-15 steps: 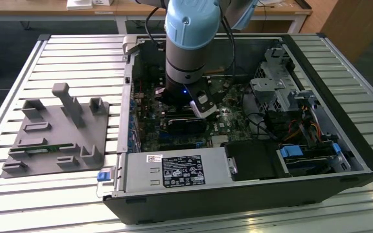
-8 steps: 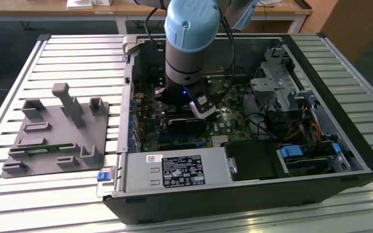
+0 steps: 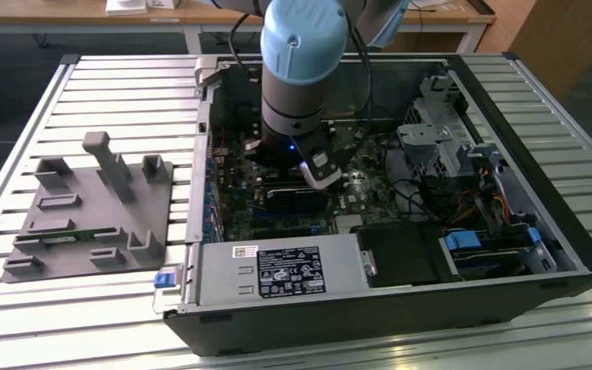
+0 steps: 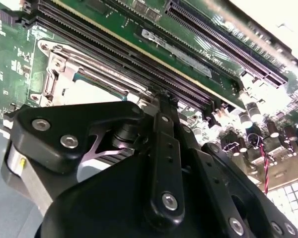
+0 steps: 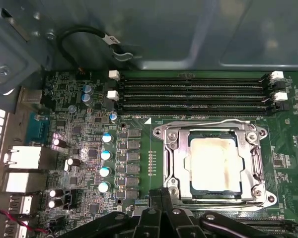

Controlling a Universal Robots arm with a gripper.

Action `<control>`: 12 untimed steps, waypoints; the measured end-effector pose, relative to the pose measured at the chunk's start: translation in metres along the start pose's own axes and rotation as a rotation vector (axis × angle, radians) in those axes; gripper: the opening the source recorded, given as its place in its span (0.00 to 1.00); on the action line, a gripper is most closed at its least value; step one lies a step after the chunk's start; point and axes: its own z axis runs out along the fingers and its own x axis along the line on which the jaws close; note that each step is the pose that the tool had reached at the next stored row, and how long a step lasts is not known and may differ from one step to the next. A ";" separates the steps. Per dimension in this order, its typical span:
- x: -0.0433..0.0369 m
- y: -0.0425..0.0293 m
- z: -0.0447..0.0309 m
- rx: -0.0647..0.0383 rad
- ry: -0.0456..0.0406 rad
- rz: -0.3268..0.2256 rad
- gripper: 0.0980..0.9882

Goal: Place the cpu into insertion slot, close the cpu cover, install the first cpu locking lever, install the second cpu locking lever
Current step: 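Install the second cpu locking lever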

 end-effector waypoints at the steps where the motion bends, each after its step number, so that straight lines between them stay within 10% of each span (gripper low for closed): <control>1: 0.0000 -0.0002 0.0006 0.000 0.0001 0.000 0.01; 12: 0.0003 0.0025 -0.0082 0.001 -0.0002 0.000 0.01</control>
